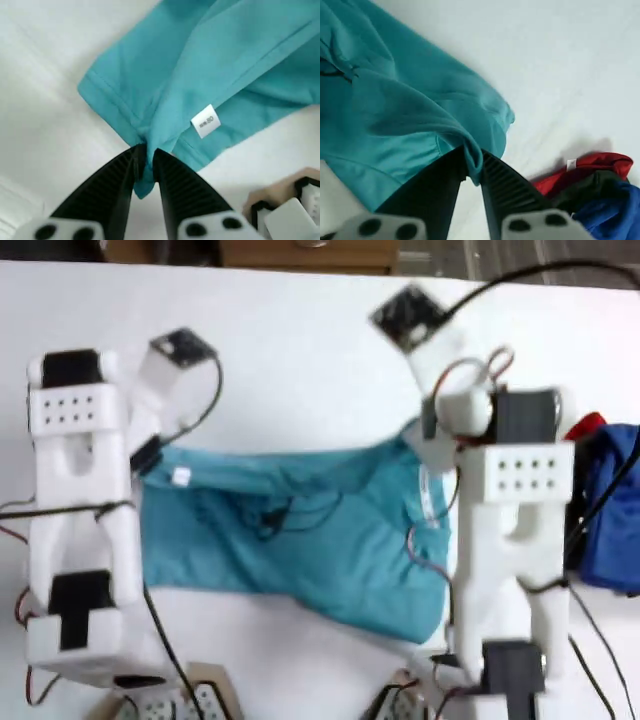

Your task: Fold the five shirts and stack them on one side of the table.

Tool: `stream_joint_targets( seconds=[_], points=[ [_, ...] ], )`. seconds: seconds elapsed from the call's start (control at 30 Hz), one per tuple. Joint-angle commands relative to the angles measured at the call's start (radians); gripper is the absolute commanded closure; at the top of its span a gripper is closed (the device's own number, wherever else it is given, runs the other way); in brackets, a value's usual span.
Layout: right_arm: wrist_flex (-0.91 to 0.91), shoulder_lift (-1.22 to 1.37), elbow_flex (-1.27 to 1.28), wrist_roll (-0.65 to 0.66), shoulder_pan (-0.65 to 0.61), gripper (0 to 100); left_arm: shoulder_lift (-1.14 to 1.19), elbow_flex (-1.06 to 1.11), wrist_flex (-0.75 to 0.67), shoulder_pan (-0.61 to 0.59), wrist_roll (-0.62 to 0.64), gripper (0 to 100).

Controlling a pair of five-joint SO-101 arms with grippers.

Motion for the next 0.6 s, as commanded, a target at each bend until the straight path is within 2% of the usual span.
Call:
stream_joint_targets(
  seconds=[0.0,0.2,0.33,0.57],
  points=[
    [-0.068,-0.203,0.242,0.037,-0.005,97.9,-0.104,0.079,0.008,-0.006,-0.014,98],
    [-0.239,-0.507,0.732,0.072,0.002,97.9,-0.195,0.263,0.008,-0.006,-0.044,98],
    [-0.306,-0.664,0.971,0.121,0.004,97.9,-0.247,0.383,0.003,-0.008,-0.077,98],
    [-0.361,-0.825,1.181,0.13,0.033,97.9,-0.249,0.611,-0.175,-0.06,-0.087,98]
  ],
)
